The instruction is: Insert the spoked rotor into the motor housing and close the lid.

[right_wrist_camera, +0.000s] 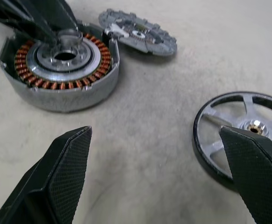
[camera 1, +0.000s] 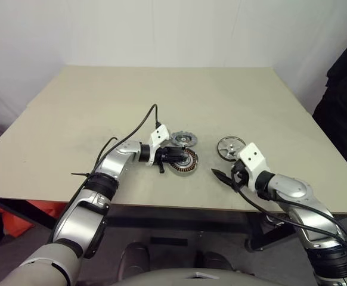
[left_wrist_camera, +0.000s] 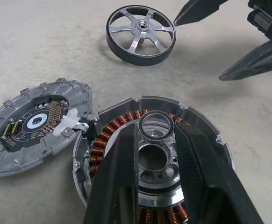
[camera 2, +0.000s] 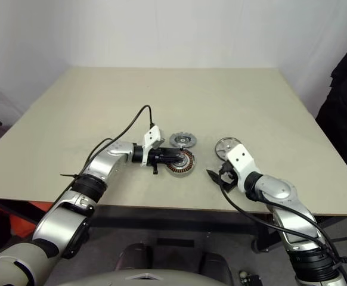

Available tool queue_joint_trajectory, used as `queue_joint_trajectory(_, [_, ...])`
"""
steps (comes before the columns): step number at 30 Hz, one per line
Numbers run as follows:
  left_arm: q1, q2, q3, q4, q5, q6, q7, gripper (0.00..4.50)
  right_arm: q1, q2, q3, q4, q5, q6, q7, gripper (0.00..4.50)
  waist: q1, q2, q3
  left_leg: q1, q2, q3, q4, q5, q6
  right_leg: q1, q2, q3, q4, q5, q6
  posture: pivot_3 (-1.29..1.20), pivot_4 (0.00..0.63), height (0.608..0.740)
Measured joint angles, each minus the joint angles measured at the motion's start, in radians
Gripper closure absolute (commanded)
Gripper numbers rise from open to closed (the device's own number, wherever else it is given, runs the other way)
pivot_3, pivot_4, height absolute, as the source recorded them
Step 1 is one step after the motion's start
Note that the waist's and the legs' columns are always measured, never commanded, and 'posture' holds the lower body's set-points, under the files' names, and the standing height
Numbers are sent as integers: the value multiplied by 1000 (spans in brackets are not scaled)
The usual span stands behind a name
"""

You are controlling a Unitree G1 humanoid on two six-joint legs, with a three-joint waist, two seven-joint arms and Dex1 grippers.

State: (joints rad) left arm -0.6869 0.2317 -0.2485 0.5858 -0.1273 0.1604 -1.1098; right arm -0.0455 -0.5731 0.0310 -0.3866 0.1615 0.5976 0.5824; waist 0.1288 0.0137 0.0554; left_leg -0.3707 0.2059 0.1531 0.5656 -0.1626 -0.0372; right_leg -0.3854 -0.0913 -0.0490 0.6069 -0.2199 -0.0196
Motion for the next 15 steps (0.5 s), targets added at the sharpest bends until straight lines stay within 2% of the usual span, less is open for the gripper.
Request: queue_joint_trajectory(15, [1,9,-1,27,42,-15,1,3733,-40,25,4,4,-3,3,-19,0,0,0,0,0,0,0,0,0,0,0,0,0,0,0,0,0,0,740])
